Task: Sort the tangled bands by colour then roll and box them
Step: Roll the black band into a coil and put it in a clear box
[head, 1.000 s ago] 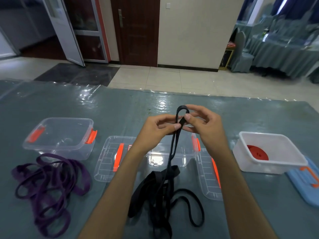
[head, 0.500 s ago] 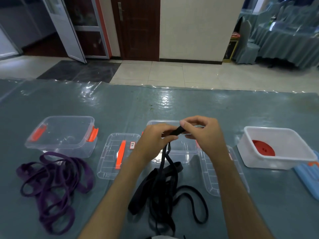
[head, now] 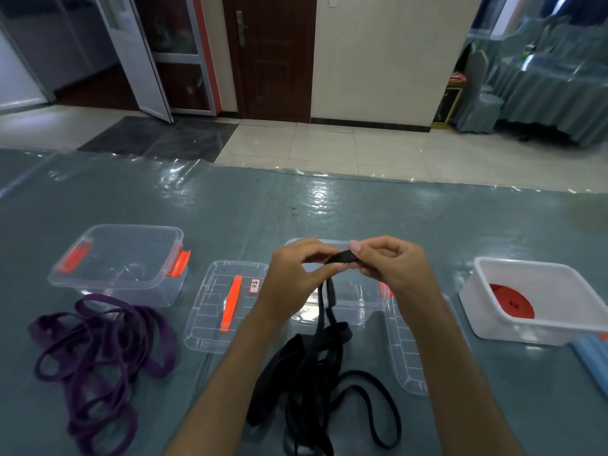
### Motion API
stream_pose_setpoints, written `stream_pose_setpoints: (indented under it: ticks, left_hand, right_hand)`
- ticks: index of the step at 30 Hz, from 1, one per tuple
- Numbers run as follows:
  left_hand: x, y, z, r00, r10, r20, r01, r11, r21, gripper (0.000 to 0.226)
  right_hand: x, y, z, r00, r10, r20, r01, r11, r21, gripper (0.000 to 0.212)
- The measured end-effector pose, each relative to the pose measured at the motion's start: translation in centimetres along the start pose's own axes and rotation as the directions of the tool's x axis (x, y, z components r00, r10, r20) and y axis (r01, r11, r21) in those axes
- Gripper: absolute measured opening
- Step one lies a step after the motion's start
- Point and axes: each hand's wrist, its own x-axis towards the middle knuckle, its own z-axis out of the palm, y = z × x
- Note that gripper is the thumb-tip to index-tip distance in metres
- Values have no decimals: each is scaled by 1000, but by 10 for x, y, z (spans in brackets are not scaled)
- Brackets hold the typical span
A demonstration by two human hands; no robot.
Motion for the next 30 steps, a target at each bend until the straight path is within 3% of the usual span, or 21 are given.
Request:
stream_pose_setpoints:
  ticks: [4, 11, 18, 24, 28, 30]
  left_hand:
    - [1, 0, 3, 1000, 17, -5, -17, 1000, 20, 19]
    - [-3, 0, 25, 966, -135, -222, 72, 960, -272, 17]
    - [-5, -12, 31, 953, -118, -281, 57, 975, -215, 20]
    - [-8, -16, 22, 963, -173, -204, 109, 950, -292, 28]
    - [-10, -10, 21, 956, -201, -215, 103, 912, -396, 25]
    - [-7, -8, 23, 952, -209, -224, 101, 904, -416, 24]
  right_hand:
    - [1, 3, -2, 996, 87, 22, -88, 993, 83, 40]
    - [-2, 9, 16, 987, 157, 36, -160, 918, 363, 33]
    - [-1, 7, 22, 980, 176, 95, -199, 890, 411, 26]
    - [3, 6, 13, 962, 180, 204, -226, 946, 232, 23]
    - [13, -4, 3, 995, -6, 97, 25, 980, -199, 21]
    - [15, -7, 1, 981, -108, 160, 139, 970, -201, 30]
